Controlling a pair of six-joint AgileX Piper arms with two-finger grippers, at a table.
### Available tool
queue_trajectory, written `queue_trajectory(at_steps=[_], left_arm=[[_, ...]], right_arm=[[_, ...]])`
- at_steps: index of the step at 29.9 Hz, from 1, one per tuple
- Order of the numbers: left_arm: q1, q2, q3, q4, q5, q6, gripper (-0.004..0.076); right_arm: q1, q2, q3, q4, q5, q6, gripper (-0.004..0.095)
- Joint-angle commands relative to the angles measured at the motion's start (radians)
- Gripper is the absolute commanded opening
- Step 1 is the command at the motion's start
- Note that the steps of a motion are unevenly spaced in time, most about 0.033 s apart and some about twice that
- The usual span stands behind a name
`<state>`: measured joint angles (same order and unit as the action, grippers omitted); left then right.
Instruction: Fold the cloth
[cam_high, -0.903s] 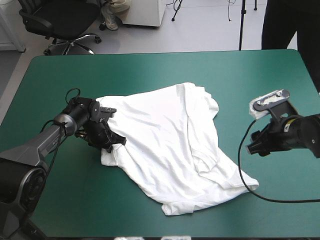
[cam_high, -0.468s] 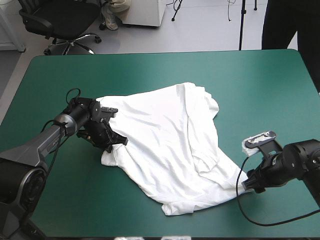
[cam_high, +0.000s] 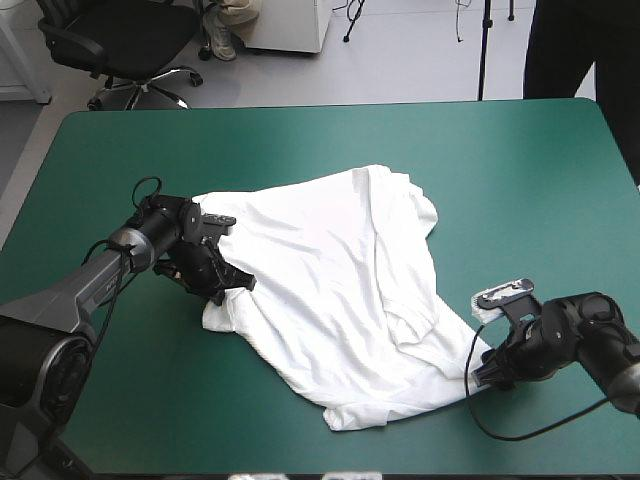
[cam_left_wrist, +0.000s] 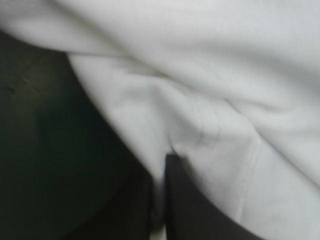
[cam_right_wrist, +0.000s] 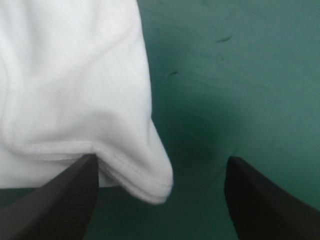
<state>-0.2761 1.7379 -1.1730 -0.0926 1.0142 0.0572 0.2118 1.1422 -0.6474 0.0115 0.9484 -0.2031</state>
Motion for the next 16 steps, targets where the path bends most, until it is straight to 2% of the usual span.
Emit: queue_trajectory(at_steps=[1, 4, 11, 12, 16], left_arm=[[-0.002, -0.011, -0.009, 0.025, -0.056, -0.003, -0.0017], [-0.002, -0.011, -0.009, 0.025, -0.056, -0.003, -0.0017], [-0.002, -0.011, -0.009, 0.025, -0.064, -0.003, -0.0017], [-0.002, -0.011, -0.009, 0.025, -0.069, -0.003, -0.0017], [-0.002, -0.011, -0.009, 0.025, -0.071, -0.003, -0.0017]], right_arm=[[0.002, 0.066, -0.022, 0.041, -0.038, -0.018, 0.0646], [0.002, 0.112, -0.022, 0.091, -0.045, -0.056, 0.0536], [0.002, 0.14, -0.022, 0.174, -0.045, -0.134, 0.0025], [0.002, 0.14, -0.022, 0.176, -0.045, -0.134, -0.0017], [0.002, 0.138, -0.028, 0.176, -0.045, -0.134, -0.0017]])
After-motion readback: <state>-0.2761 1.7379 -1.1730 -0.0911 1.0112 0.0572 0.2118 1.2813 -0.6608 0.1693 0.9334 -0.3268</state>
